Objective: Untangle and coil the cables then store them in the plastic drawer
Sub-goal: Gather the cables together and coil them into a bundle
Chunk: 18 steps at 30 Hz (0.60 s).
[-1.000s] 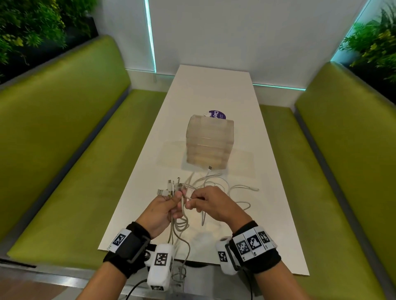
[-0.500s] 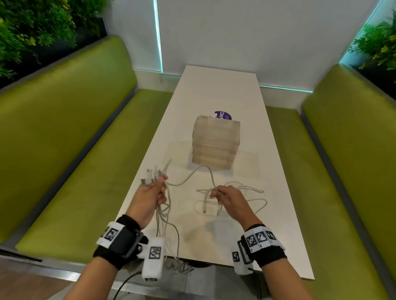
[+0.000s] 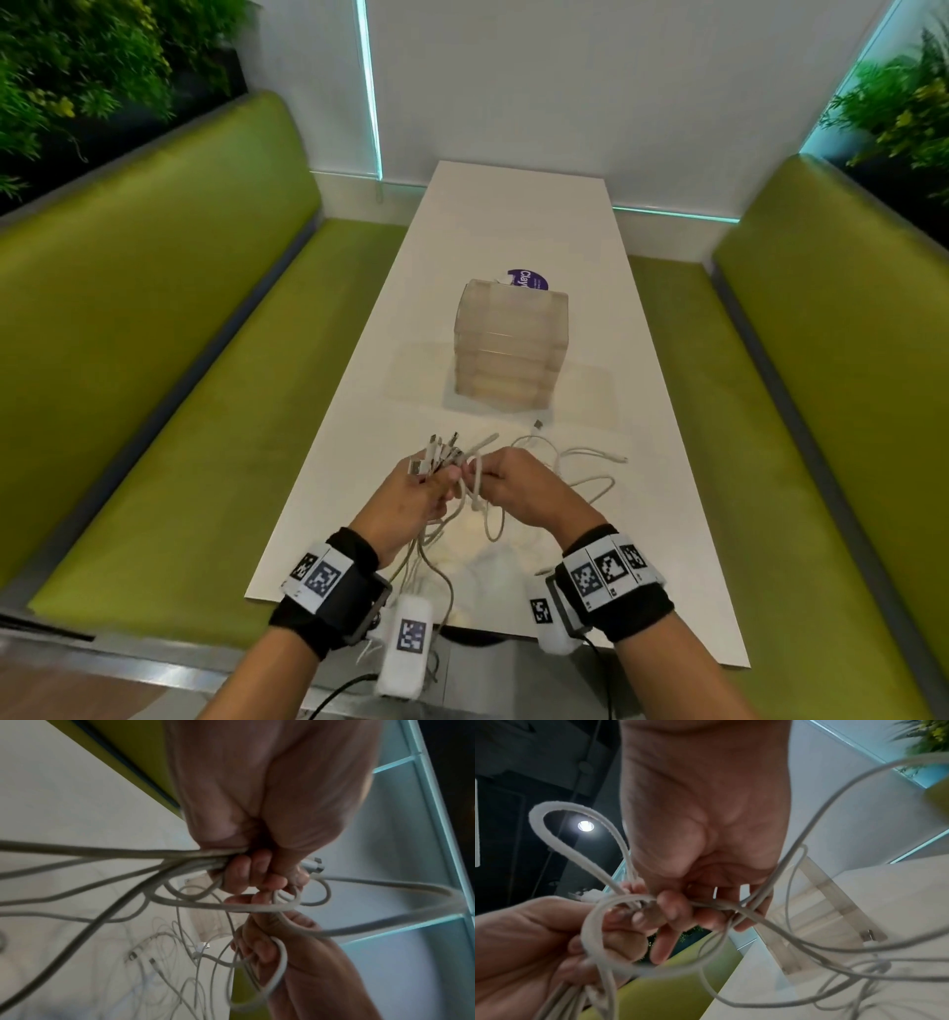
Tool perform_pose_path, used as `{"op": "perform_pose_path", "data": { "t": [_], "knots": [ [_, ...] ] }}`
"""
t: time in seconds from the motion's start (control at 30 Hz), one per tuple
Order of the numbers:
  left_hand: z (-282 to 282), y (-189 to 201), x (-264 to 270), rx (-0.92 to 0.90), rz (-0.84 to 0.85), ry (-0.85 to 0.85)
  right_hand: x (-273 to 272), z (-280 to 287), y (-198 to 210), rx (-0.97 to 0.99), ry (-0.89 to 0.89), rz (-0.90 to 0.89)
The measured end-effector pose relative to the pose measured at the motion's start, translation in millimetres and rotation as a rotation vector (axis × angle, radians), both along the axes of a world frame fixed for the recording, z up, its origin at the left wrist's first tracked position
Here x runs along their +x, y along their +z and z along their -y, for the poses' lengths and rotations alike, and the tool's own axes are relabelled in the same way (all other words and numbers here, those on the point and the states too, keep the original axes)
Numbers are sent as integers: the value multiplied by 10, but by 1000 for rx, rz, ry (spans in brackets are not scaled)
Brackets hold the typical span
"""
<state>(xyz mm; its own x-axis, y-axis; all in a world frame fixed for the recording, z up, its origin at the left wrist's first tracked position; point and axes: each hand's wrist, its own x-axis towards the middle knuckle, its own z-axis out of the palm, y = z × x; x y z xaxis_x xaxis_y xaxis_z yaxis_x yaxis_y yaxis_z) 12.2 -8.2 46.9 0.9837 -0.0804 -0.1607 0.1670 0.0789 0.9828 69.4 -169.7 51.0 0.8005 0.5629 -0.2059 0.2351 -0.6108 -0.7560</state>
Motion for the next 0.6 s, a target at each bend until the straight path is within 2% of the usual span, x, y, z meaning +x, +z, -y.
{"op": "perform_pose_path", "data": {
  "t": [0.07, 0.13, 0.27, 0.33, 0.43, 0.53, 0.6],
  "knots": [
    [-47, -2, 12, -87, -1, 74, 32, 23, -34, -19, 11, 5],
    [-134, 37, 36, -244, -22, 217, 86, 99, -148, -21, -8, 27],
    [-501, 225, 92, -504, 34, 446, 203, 426, -501, -34, -161, 65],
    [-662, 272, 90, -509, 51, 476, 207, 558, -587, -22, -232, 36],
    [-692, 258, 30, -423, 22, 433, 157, 536, -556, 29, -244, 58],
    [-534, 209, -51, -299, -16, 303, 36, 341, -308, 154, -262, 84],
    [-409, 176, -105, -203, -34, 213, -92, 190, -51, 284, -219, 37]
  ]
}}
